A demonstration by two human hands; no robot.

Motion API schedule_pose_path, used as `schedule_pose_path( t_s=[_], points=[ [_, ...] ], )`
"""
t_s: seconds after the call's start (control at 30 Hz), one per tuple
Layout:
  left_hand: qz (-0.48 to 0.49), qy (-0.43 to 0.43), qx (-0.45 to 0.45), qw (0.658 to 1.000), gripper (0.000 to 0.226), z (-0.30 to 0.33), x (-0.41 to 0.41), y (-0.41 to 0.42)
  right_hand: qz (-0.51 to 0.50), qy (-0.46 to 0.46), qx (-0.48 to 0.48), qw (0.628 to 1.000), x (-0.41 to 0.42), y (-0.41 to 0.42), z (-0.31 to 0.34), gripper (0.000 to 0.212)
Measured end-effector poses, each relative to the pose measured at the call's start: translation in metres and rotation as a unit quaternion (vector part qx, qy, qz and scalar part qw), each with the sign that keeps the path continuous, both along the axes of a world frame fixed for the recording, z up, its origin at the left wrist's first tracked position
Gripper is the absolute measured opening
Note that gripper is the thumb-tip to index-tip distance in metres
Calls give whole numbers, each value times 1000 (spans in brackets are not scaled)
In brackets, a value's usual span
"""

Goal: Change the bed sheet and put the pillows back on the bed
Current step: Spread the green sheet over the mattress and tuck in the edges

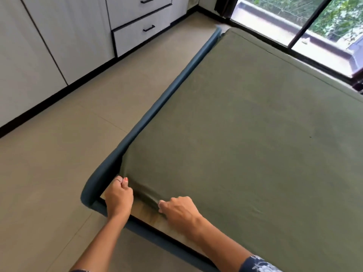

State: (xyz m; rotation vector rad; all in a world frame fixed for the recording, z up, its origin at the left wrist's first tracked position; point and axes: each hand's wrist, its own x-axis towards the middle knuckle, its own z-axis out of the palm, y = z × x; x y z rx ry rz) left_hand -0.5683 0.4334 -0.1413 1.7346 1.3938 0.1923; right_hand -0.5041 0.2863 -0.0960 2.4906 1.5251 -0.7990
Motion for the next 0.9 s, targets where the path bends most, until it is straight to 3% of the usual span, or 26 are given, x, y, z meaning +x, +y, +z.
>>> schedule_pose_path(
  t_s=[0.1, 0.17, 0.3, 0.43, 0.6, 0.7, 0.9],
  points=[
    [13, 8, -56, 998, 25, -7, -2, 7, 6, -5, -14, 1000, -3, 6, -3, 21],
    [-31, 35, -67, 997, 24, -2, -4, 10, -8, -16, -13, 1000, 0, 13, 0, 26],
    [-150, 78, 31, 985, 36, 21, -2, 36, -83, -21, 46, 995, 6, 44, 8, 38],
    [-194, 89, 86, 973, 40, 25, 29, 71, -124, -41, 69, 989, 29, 94, 4, 44],
    [-266, 126, 107, 950, 36, 10, 63, 89, -115, -21, 16, 993, 47, 136, -9, 48],
    [-303, 104, 130, 938, 27, 6, 67, 102, -146, 25, -3, 989, 51, 145, -12, 40],
    [-436, 36, 137, 889, 36, -15, 61, 128, -178, 99, -35, 979, 62, 159, -12, 32]
  ],
)
